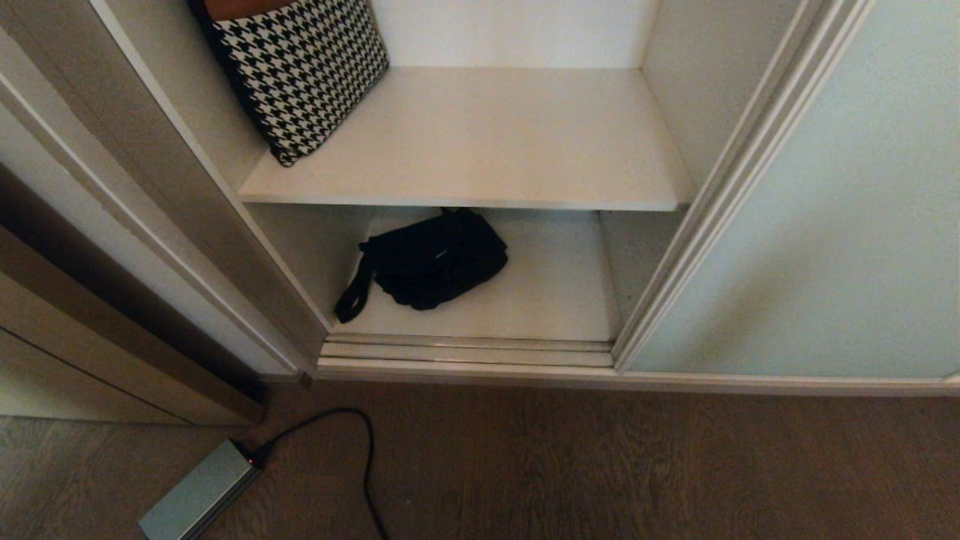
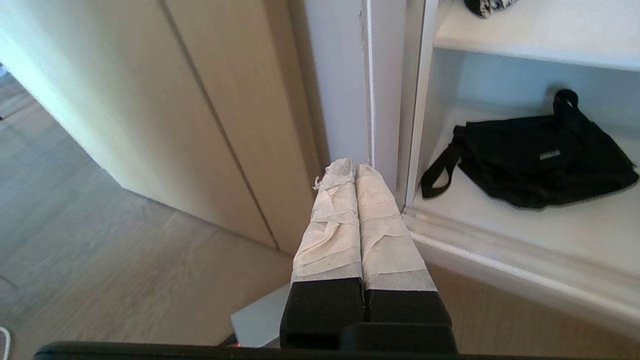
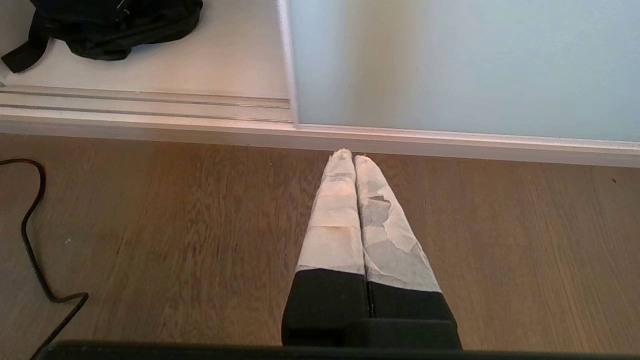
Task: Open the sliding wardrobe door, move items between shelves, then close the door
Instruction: Open the door
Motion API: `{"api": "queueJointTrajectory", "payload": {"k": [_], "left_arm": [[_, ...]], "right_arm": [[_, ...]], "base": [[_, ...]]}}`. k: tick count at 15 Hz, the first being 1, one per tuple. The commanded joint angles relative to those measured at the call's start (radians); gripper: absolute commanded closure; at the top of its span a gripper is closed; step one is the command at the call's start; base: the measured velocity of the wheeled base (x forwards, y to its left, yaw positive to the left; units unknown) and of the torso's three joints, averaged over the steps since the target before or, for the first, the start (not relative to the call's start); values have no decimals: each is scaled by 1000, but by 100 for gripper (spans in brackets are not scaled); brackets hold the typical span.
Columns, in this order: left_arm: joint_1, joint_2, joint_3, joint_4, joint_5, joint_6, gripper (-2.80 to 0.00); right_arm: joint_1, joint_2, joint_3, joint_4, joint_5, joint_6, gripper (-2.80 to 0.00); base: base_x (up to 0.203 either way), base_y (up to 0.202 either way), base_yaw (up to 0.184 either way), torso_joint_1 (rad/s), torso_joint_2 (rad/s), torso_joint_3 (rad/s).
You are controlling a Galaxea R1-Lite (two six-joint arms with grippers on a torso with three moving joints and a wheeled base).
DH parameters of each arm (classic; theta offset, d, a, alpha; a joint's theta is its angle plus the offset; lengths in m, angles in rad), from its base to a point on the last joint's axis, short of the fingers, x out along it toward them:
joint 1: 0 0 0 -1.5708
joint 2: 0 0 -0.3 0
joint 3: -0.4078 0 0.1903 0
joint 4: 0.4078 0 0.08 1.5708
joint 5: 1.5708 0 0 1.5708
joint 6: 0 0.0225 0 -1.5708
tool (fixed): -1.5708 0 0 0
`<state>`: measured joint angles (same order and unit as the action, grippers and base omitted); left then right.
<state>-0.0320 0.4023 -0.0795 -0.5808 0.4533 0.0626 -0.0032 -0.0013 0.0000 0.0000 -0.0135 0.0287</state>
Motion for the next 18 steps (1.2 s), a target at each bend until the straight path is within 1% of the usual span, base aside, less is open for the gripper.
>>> {"api": "queueJointTrajectory", "payload": {"k": [1, 2, 3, 4, 5, 6, 7, 8, 9, 10, 11, 12, 16, 18], "left_arm": [[33, -336, 44, 172, -55, 2, 0], [40, -392, 53, 251, -103, 3, 0], [47, -414, 62, 340, -178, 0, 0], [52, -409, 67, 423, -305, -3, 0], [56, -403, 71, 470, -400, 5, 0], [57, -400, 76, 486, -425, 50, 0], [58, -400, 78, 500, -433, 125, 0], [58, -399, 79, 525, -467, 182, 0], [57, -400, 79, 535, -502, 170, 0], [57, -400, 78, 556, -508, 104, 0], [57, -400, 75, 587, -499, 30, 0], [58, -401, 72, 600, -475, -7, 0], [57, -401, 73, 598, -472, 1, 0], [58, -399, 78, 579, -463, -9, 0]], "right_arm": [[0, 1, 0, 0, 0, 0, 0], [0, 1, 0, 0, 0, 0, 0], [0, 1, 1, 0, 0, 0, 0], [0, 1, 0, 0, 0, 0, 0], [0, 1, 1, 0, 0, 0, 0], [0, 1, 0, 0, 0, 0, 0], [0, 1, 0, 0, 0, 0, 0], [0, 1, 1, 0, 0, 0, 0], [0, 1, 1, 0, 0, 0, 0], [0, 1, 0, 0, 0, 0, 0], [0, 1, 1, 0, 0, 0, 0], [0, 1, 0, 0, 0, 0, 0], [0, 1, 2, 0, 0, 0, 0], [0, 1, 1, 0, 0, 0, 0]], "base": [[0, 0, 0, 0, 0, 0], [0, 0, 0, 0, 0, 0], [0, 0, 0, 0, 0, 0], [0, 0, 0, 0, 0, 0], [0, 0, 0, 0, 0, 0], [0, 0, 0, 0, 0, 0], [0, 0, 0, 0, 0, 0], [0, 0, 0, 0, 0, 0], [0, 0, 0, 0, 0, 0], [0, 0, 0, 0, 0, 0], [0, 0, 0, 0, 0, 0], [0, 0, 0, 0, 0, 0], [0, 0, 0, 0, 0, 0], [0, 0, 0, 0, 0, 0]]}}
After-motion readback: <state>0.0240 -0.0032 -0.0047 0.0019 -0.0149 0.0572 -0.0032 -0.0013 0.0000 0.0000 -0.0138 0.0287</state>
